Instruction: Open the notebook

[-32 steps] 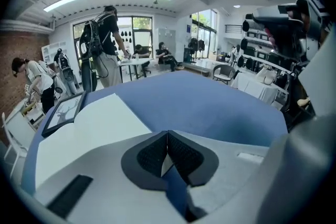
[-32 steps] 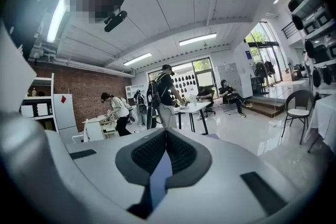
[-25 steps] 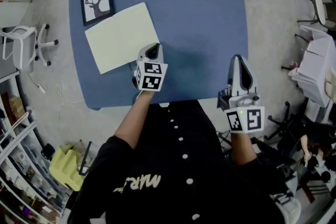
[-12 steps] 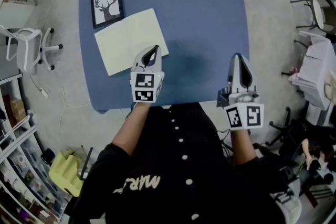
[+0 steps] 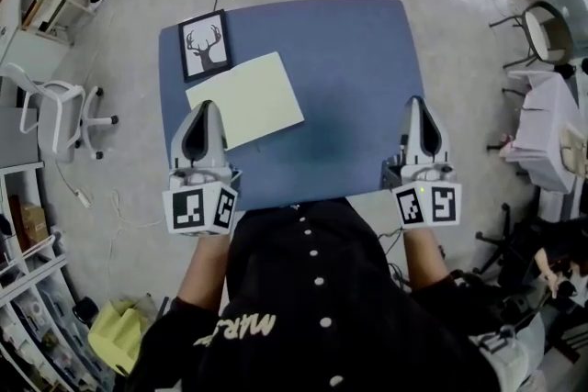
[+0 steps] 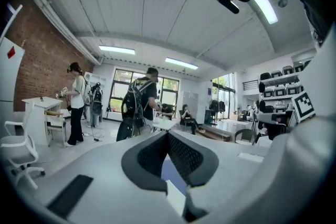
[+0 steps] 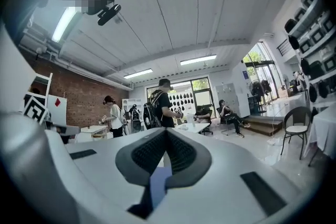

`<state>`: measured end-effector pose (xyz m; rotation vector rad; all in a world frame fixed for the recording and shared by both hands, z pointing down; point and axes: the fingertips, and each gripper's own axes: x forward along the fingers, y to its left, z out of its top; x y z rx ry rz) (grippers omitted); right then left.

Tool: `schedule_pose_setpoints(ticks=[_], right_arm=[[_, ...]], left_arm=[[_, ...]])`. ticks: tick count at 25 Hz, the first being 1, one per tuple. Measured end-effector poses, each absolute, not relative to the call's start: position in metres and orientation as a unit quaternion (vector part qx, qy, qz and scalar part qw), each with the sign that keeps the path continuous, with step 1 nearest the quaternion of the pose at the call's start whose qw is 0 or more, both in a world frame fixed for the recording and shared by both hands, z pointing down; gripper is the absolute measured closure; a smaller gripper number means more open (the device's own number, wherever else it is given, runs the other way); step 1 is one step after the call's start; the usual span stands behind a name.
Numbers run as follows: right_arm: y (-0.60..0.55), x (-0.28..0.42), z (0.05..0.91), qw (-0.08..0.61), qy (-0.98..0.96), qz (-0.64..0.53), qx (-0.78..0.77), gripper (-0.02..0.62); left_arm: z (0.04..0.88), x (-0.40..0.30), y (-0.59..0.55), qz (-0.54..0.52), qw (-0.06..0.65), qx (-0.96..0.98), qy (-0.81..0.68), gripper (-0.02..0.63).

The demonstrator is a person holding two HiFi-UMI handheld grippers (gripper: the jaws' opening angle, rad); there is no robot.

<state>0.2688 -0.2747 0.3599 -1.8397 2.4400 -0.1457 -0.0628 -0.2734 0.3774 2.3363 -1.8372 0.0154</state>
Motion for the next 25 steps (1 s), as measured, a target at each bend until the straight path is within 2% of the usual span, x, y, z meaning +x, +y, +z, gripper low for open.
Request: schedule_pose_setpoints(ticks=[7, 14, 25], right_arm=[[-0.254, 0.249, 0.328, 0.038, 0.801, -0.011, -0.597, 0.592], [-0.231, 0.236, 0.293, 0.054, 0.803, 0.025, -0.593, 0.592], [-0.216, 0.241, 0.287, 0.056, 0.800, 0.027, -0.596, 0.592]], left_arm=[[0.320, -0.106, -0.226, 0.007, 0.003, 0.774, -0.634, 0.603], [0.311, -0.141, -0.195, -0.006, 0.004, 0.756, -0.655, 0.603], [0.305, -0.132, -0.190, -0.015, -0.002, 0.761, -0.648, 0.603]])
